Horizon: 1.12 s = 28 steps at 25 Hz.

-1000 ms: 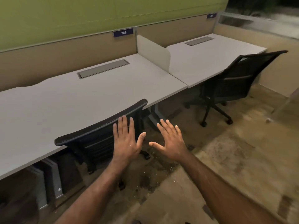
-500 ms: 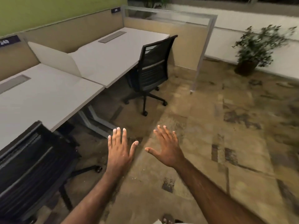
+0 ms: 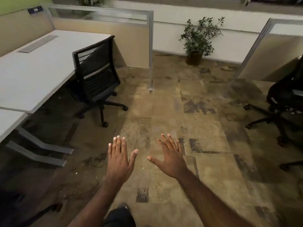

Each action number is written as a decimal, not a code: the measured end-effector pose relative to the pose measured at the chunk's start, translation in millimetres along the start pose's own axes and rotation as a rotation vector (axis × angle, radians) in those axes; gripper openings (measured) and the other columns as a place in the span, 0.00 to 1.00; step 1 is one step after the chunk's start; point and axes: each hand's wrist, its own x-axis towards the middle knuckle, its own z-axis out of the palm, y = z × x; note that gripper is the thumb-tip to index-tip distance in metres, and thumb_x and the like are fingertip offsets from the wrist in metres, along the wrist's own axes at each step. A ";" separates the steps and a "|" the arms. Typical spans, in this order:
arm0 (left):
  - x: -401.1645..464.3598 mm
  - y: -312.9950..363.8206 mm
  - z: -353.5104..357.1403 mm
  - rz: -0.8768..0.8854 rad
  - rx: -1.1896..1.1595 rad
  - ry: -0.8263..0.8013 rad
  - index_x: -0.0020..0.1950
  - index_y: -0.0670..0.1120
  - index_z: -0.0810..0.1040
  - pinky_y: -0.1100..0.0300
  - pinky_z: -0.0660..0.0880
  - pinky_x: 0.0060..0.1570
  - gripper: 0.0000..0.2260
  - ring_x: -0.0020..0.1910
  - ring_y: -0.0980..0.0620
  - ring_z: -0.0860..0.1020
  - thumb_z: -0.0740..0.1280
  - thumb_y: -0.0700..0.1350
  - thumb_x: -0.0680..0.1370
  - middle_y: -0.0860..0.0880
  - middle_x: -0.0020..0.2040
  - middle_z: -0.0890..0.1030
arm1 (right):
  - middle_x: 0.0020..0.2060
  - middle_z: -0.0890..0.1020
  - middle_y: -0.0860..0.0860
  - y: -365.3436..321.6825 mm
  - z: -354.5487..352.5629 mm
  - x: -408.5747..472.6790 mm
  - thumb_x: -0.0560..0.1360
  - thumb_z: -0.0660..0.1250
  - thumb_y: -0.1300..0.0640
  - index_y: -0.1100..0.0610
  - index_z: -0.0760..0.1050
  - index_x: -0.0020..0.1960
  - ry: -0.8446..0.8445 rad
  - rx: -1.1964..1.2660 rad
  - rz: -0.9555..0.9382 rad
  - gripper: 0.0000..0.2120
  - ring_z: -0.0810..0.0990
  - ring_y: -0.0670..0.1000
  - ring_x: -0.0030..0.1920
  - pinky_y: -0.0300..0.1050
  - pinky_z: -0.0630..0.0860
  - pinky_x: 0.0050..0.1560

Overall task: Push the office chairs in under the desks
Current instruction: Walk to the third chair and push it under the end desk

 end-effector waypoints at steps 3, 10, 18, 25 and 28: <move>40.5 10.5 21.8 0.043 0.022 -0.043 0.87 0.46 0.47 0.49 0.34 0.83 0.41 0.85 0.52 0.34 0.40 0.73 0.83 0.45 0.88 0.44 | 0.88 0.49 0.44 20.0 1.2 24.2 0.74 0.47 0.14 0.47 0.58 0.87 -0.004 0.017 0.046 0.53 0.37 0.45 0.87 0.57 0.32 0.83; 170.6 15.1 70.3 0.075 0.014 -0.115 0.87 0.45 0.48 0.51 0.33 0.82 0.41 0.86 0.49 0.36 0.40 0.72 0.83 0.43 0.88 0.45 | 0.89 0.48 0.45 73.8 2.6 141.7 0.74 0.48 0.14 0.50 0.56 0.88 -0.049 0.027 0.099 0.55 0.37 0.46 0.87 0.62 0.38 0.86; 337.3 30.9 75.4 0.123 0.000 -0.126 0.87 0.44 0.49 0.50 0.34 0.83 0.42 0.86 0.47 0.37 0.40 0.72 0.83 0.42 0.88 0.44 | 0.88 0.49 0.46 111.0 -22.1 307.5 0.76 0.47 0.15 0.50 0.55 0.88 0.003 0.005 0.105 0.52 0.36 0.43 0.86 0.59 0.37 0.85; 453.4 17.3 84.4 0.089 -0.027 -0.077 0.87 0.45 0.51 0.49 0.36 0.84 0.38 0.86 0.50 0.38 0.45 0.70 0.85 0.43 0.88 0.47 | 0.89 0.47 0.46 122.5 -23.8 440.5 0.78 0.48 0.18 0.49 0.54 0.88 -0.025 0.057 0.036 0.50 0.36 0.44 0.86 0.57 0.35 0.85; 504.7 5.1 89.6 0.047 -0.026 -0.041 0.86 0.44 0.53 0.46 0.39 0.84 0.38 0.87 0.49 0.40 0.45 0.69 0.86 0.42 0.88 0.49 | 0.89 0.48 0.47 127.3 -23.2 507.9 0.79 0.49 0.19 0.50 0.55 0.88 -0.035 0.074 -0.036 0.48 0.38 0.46 0.87 0.60 0.38 0.86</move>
